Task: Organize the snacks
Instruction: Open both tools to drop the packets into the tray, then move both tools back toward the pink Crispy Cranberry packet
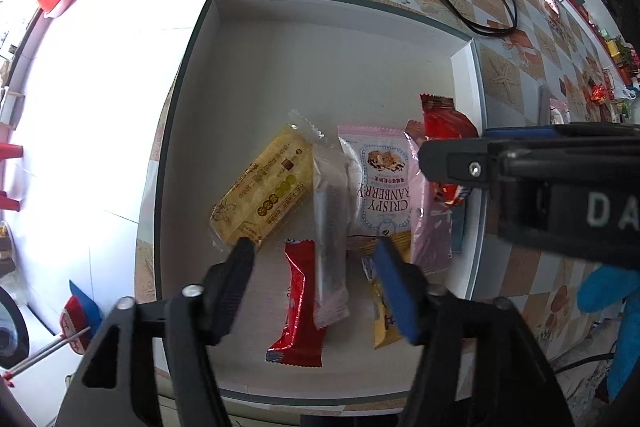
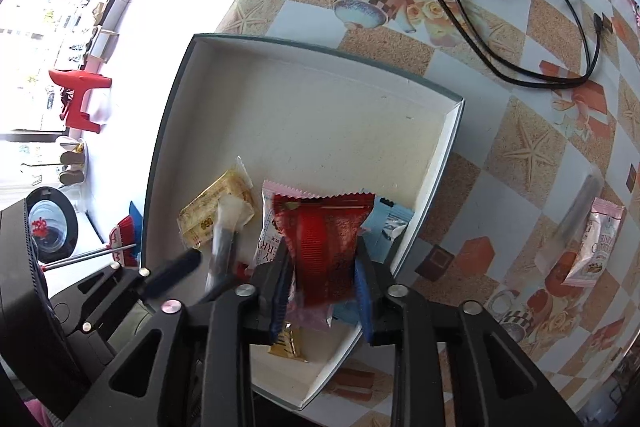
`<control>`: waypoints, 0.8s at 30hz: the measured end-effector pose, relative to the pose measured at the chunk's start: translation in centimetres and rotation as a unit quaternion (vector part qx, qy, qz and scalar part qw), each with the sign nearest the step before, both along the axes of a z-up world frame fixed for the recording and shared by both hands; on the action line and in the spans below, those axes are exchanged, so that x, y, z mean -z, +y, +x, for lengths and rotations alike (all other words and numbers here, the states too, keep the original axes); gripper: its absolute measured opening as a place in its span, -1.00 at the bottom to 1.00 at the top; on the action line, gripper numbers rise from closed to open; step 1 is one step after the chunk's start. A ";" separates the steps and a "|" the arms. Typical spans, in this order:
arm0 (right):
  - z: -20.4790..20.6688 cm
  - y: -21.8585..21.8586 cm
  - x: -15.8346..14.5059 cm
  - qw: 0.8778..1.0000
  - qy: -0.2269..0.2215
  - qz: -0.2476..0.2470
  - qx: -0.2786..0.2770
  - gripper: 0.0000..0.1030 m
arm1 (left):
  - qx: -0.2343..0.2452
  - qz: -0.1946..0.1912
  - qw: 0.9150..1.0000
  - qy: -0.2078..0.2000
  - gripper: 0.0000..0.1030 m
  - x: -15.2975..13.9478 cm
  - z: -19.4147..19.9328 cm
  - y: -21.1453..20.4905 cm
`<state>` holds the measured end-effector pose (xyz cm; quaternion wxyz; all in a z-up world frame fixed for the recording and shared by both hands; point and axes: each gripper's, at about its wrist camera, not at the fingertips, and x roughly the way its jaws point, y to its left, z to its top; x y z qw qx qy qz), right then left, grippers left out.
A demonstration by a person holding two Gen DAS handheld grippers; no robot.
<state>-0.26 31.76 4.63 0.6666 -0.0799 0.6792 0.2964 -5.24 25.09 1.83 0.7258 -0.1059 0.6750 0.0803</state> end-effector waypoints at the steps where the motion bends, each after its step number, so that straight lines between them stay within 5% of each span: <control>1: 0.0 -0.2 0.0 1.000 -0.003 -0.001 0.003 0.67 | -0.001 0.004 1.000 -0.003 0.54 -0.1 0.0 0.0; 13: 1.8 -8.3 2.1 0.993 -0.014 -0.063 0.096 0.77 | 0.019 0.010 1.000 0.007 0.54 -0.5 1.1 -2.3; 24: 4.4 -22.1 5.1 0.961 -0.005 -0.113 0.253 0.77 | 0.057 0.014 0.998 -0.005 0.55 -1.9 3.4 -6.4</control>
